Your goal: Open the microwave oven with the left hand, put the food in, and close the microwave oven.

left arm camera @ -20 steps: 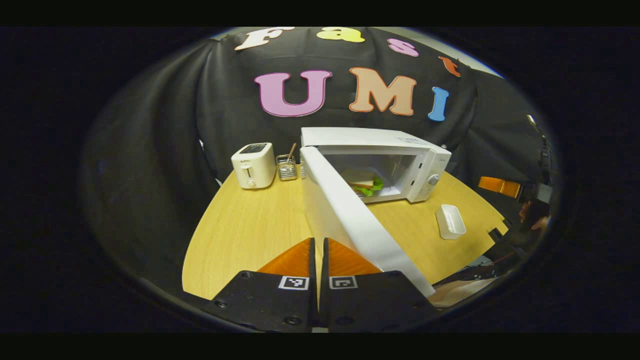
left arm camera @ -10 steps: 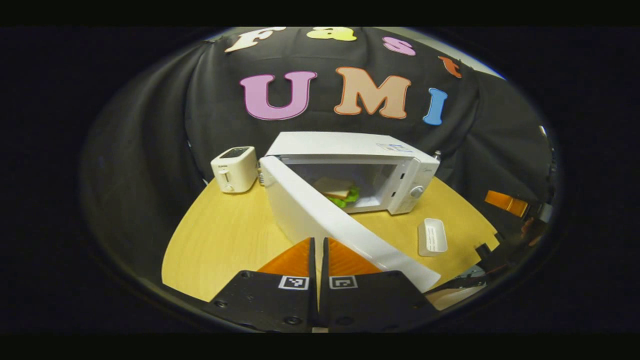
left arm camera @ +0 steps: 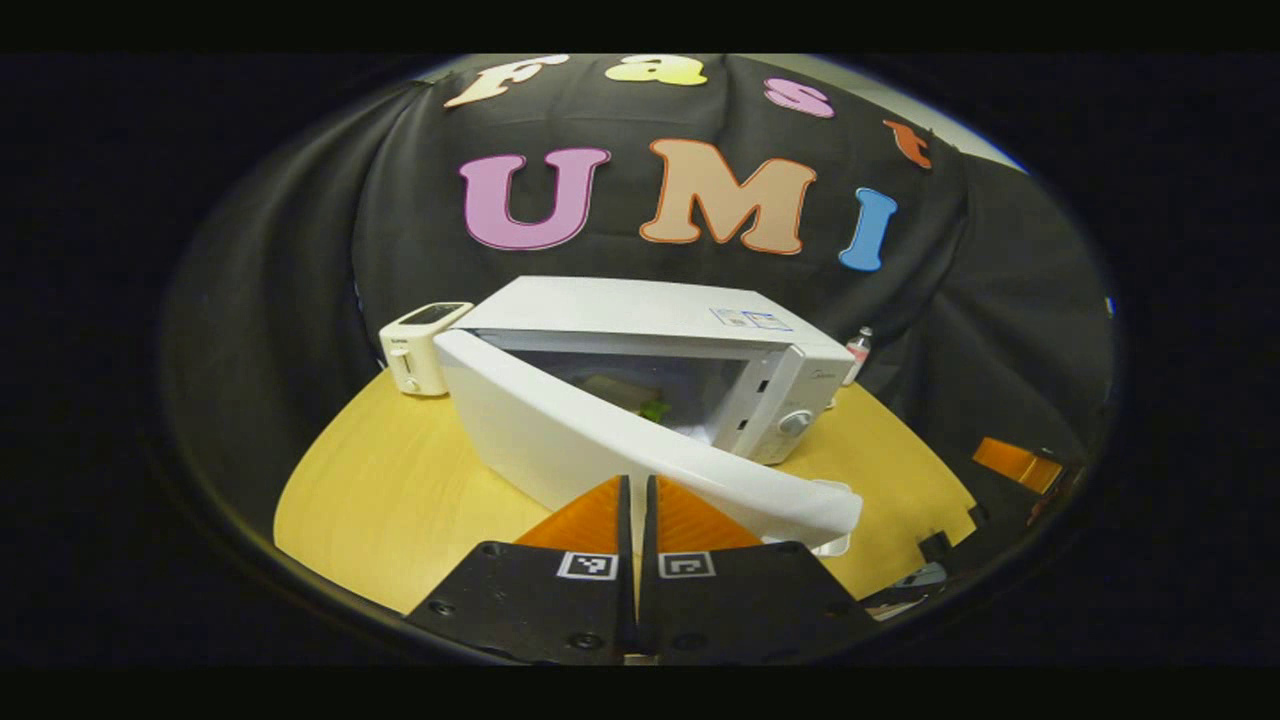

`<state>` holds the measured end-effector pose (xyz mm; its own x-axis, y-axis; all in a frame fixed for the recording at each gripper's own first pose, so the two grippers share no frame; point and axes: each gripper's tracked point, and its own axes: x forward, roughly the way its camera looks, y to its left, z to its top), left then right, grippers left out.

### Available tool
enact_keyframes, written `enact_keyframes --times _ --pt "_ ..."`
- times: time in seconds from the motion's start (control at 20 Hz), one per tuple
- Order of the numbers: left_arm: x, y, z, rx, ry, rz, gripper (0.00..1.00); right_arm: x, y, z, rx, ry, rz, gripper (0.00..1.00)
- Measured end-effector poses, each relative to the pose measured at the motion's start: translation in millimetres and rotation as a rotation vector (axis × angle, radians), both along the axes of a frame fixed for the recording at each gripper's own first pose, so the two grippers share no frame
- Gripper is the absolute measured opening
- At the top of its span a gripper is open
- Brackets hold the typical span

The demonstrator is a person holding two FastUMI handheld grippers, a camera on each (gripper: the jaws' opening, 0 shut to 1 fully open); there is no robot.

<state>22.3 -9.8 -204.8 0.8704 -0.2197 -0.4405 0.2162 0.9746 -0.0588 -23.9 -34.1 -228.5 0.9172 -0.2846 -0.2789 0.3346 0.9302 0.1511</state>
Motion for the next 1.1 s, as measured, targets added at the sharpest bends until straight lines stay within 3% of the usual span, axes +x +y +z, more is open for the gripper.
enact_keyframes --times 0.3,0.35,0.55,0.6,0.7,0.75,0.8,0.85,1.1 --pt "18.9 -34.5 1.9 -0.022 -0.013 0.039 0.01 9.8 -24.3 -4.7 0.017 0.011 0.048 0.92" --pt "24.8 -38.0 -2.3 -0.021 -0.015 0.042 0.0 12.3 -29.8 -4.5 0.018 0.013 0.052 0.98" --pt "36.8 -59.5 0.2 -0.039 -0.032 0.054 0.0 16.9 -47.7 -1.9 0.035 0.006 0.063 0.98" --pt "39.7 -64.2 0.3 -0.053 -0.03 0.06 0.01 17.5 -48.8 -1.4 0.047 0.008 0.071 0.92" --pt "47.0 -75.1 -0.3 -0.081 -0.024 0.061 0.01 19.3 -47.0 -3.1 0.064 0.014 0.092 0.92" --pt "50.3 -77.5 -0.4 -0.081 -0.023 0.059 0.01 20.4 -45.0 -5.6 0.064 0.02 0.105 0.98" --pt "54.5 -79.3 -0.5 -0.074 -0.024 0.057 0.01 20.6 -43.4 -8.0 0.059 0.026 0.116 0.98" --pt "59.3 -80.4 -1.4 -0.063 -0.026 0.055 0.01 19.4 -42.2 -8.7 0.055 0.032 0.125 0.92" --pt "74.4 -86.9 -8.3 -0.041 -0.013 0.052 0.01 15.1 -53.6 -2.3 0.043 0.02 0.114 0.98"
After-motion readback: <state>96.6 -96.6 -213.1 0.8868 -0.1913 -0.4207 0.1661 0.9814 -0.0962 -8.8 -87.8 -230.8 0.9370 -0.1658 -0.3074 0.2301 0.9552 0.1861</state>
